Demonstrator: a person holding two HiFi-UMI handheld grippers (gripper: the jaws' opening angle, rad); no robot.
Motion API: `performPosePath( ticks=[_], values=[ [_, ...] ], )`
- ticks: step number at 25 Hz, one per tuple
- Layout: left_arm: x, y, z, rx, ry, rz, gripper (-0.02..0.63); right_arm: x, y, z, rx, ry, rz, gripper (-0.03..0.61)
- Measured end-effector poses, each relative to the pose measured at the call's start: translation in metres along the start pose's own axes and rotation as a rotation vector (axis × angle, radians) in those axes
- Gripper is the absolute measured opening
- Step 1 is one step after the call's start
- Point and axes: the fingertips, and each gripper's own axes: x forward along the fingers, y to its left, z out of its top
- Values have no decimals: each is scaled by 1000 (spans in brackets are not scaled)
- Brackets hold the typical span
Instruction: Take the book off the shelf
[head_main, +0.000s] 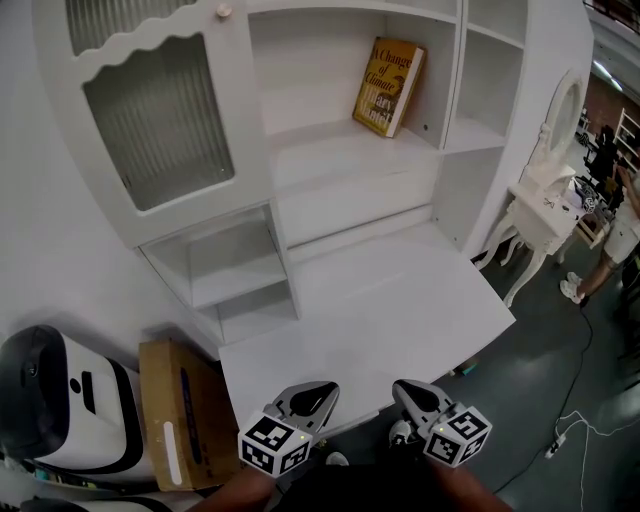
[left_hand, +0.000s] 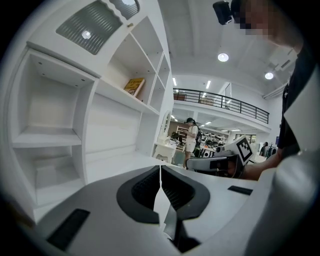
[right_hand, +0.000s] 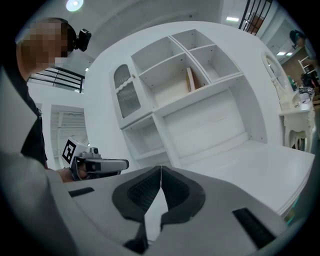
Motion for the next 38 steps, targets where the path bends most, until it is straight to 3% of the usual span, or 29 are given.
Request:
performPosePath(
  ticks=[8,18,24,29,38],
  values=[
    [17,8,14,4,-18,29,18,18,-22,18,-14,-4,28,26],
    [41,40,76,55,-98,116,18,58,-63,110,-150,-66,59,26],
    [59,51,120,108,-149,159,18,84,-66,190,-311,-148,118,26],
    [73,53,143,109,-172,170,18,116,-76,264,-417,-197,101,27],
    [80,57,143,109,-157,241,18,182,-112,396,-396,-267,8,28]
  ],
)
